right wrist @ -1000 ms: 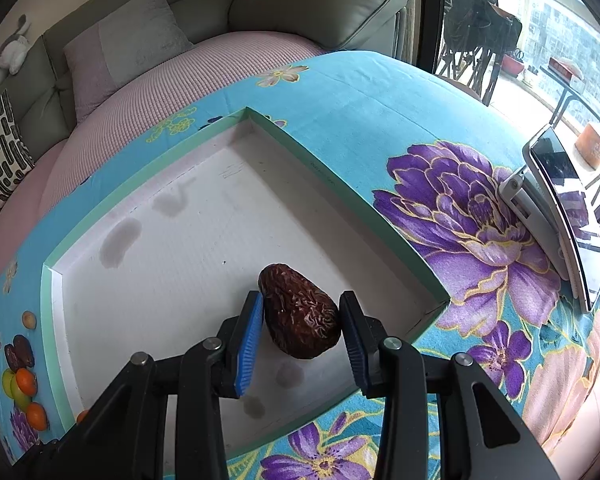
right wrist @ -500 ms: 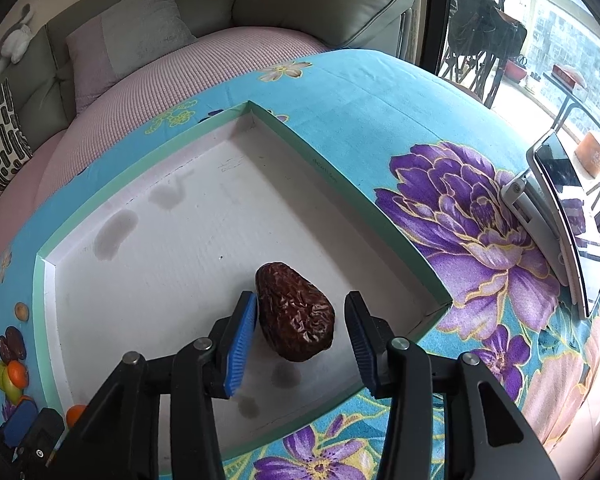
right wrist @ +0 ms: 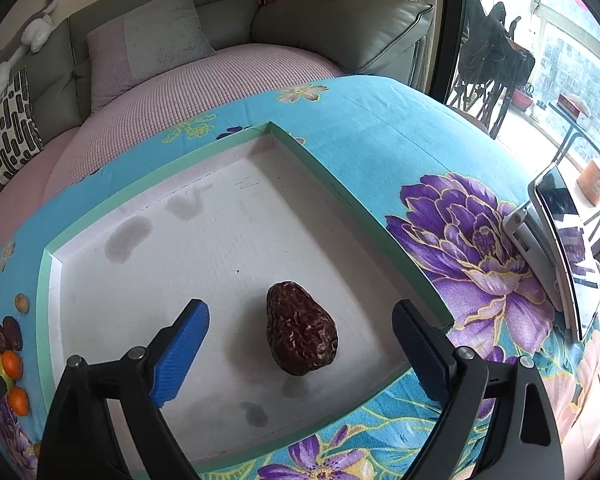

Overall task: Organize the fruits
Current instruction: 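Open the right tool to drop the date while the left releases the mandarin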

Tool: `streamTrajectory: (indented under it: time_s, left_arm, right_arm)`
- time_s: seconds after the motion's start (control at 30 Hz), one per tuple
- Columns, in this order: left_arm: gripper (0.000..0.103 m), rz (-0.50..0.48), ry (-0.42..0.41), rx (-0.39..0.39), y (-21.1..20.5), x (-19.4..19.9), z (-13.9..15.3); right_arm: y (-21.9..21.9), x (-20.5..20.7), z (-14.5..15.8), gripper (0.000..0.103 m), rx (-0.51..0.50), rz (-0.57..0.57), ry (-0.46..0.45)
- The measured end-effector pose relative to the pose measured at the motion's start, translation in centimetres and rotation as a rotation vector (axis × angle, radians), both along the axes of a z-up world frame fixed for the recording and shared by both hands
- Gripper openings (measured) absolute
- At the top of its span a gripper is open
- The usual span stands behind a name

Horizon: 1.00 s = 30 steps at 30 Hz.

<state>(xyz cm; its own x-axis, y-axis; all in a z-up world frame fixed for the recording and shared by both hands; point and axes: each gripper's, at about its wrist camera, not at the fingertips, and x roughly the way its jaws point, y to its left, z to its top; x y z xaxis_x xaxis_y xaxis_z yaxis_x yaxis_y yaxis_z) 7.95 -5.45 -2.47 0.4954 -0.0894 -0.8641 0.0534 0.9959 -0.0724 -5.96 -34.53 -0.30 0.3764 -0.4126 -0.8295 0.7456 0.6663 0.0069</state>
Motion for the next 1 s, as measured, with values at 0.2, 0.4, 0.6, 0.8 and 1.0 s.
streamTrajectory:
  time_s: [0.2,0.4,0.6,0.8,1.0]
  left_arm:
    - [0.103,0.091,-0.039,0.035,3.9,1.1,0.4]
    - [0.103,0.162,-0.084,0.050,7.3,2.0,1.3]
    - [0.103,0.216,-0.108,0.019,9.9,2.1,2.1]
    - [0.103,0.174,-0.117,0.050,10.3,2.3,2.2]
    - [0.103,0.191,-0.141,0.010,11.3,2.5,2.1]
  right_arm:
    - [2.6,1.1,1.4,0.094,-0.043,0.102,-0.082]
    - [6.7,3.4,2.7,0.094,-0.040,0.292,-0.137]
    - [11.9,5.4,3.2,0.094,-0.009,0.490,-0.176]
    - [16.8,6.9,3.4,0.094,0.028,0.639,-0.190]
    - [20.2,8.0,2.6,0.094,0.027,0.728,-0.158]
